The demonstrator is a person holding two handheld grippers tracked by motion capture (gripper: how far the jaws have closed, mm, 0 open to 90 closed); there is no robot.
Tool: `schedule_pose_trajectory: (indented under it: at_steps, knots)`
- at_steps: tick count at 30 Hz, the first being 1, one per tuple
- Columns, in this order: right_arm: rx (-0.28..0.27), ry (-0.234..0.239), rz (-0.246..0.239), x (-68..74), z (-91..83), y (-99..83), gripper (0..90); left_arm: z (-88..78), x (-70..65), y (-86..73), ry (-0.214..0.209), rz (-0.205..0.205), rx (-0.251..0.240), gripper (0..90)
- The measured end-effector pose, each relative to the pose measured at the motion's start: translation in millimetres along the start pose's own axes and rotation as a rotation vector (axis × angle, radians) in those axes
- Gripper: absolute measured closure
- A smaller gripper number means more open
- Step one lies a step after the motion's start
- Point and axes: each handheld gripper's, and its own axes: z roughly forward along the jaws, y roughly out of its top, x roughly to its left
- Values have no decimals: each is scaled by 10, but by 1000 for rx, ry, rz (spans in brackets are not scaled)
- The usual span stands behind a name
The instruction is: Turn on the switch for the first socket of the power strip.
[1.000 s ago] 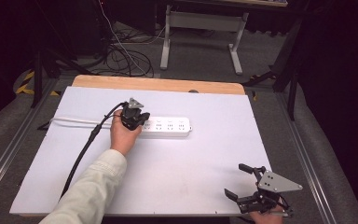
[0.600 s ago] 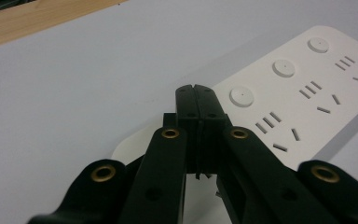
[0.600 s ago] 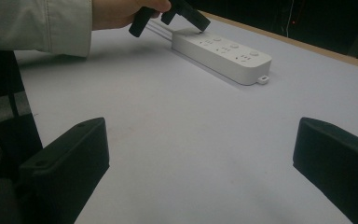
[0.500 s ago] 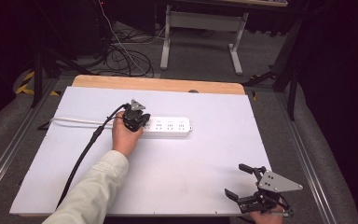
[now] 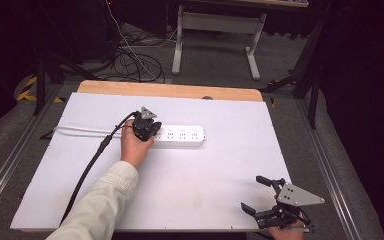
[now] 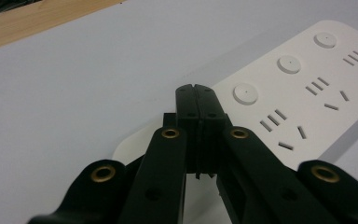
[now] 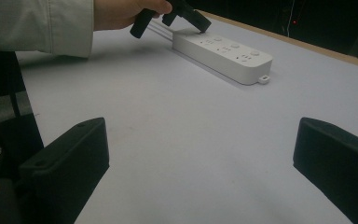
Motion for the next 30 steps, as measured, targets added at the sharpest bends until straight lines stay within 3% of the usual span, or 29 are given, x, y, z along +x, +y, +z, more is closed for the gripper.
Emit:
schedule_pose_trajectory:
  at_steps: [20, 23, 28, 30]
  knots:
    - [-1, 5, 2, 6, -3, -1, 40, 25, -87, -5, 59, 28, 12, 900]
    - [-2, 6, -2, 7, -1, 0, 40, 27, -82, -4, 58, 17, 11, 900]
    - [-1, 5, 1, 9, -4, -1, 40, 31, -107, -2, 72, 36, 16, 900]
    - [0, 6, 1, 8, -3, -2, 40, 32, -103, -2, 68, 22, 16, 900]
